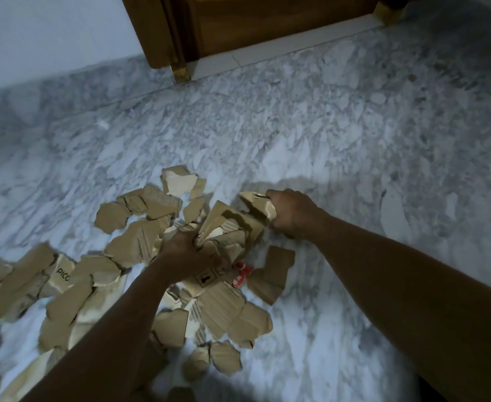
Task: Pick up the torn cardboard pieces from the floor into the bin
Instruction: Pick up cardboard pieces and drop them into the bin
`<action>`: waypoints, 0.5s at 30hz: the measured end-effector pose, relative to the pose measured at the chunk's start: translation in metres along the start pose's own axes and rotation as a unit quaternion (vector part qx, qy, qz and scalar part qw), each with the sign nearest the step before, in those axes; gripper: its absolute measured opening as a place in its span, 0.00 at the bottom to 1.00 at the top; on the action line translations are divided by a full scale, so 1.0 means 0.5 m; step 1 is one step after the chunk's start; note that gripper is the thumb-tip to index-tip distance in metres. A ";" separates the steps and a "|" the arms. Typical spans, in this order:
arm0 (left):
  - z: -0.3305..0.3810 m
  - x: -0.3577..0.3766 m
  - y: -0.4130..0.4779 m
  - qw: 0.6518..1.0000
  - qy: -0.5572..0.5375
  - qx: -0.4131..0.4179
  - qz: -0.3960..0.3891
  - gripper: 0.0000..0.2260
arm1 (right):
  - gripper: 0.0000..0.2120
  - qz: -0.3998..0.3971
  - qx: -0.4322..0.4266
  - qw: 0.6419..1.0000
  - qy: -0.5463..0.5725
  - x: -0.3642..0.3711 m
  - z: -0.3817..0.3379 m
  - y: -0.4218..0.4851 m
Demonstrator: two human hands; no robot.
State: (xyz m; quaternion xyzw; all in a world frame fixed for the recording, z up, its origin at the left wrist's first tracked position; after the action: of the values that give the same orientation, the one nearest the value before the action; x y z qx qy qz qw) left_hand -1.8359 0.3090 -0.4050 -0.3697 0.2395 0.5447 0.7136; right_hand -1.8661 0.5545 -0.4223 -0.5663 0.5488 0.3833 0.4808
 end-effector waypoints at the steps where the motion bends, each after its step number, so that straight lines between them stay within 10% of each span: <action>1: 0.010 0.003 0.003 1.000 -0.001 0.004 -0.003 0.11 | 0.23 0.004 -0.005 1.000 -0.012 -0.003 -0.003 -0.001; 15: 0.193 0.171 -0.041 0.964 0.106 0.106 -0.221 0.12 | 0.25 -0.008 0.225 0.972 0.070 -0.096 0.246 -0.211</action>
State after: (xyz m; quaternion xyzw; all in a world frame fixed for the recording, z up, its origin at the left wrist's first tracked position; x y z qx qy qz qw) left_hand -1.7974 0.4335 -0.4042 -0.3910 0.2827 0.3026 0.8220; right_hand -1.7551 0.6784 -0.3933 -0.4731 0.6486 0.2056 0.5597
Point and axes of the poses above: each hand's wrist, its own y-axis towards the middle knuckle, its own x-axis out of the palm, z = x × y, the point moved 8 cm from there along y, towards the middle knuckle, and after that the axes turned 14 degrees about z, right-handed, at the moved point
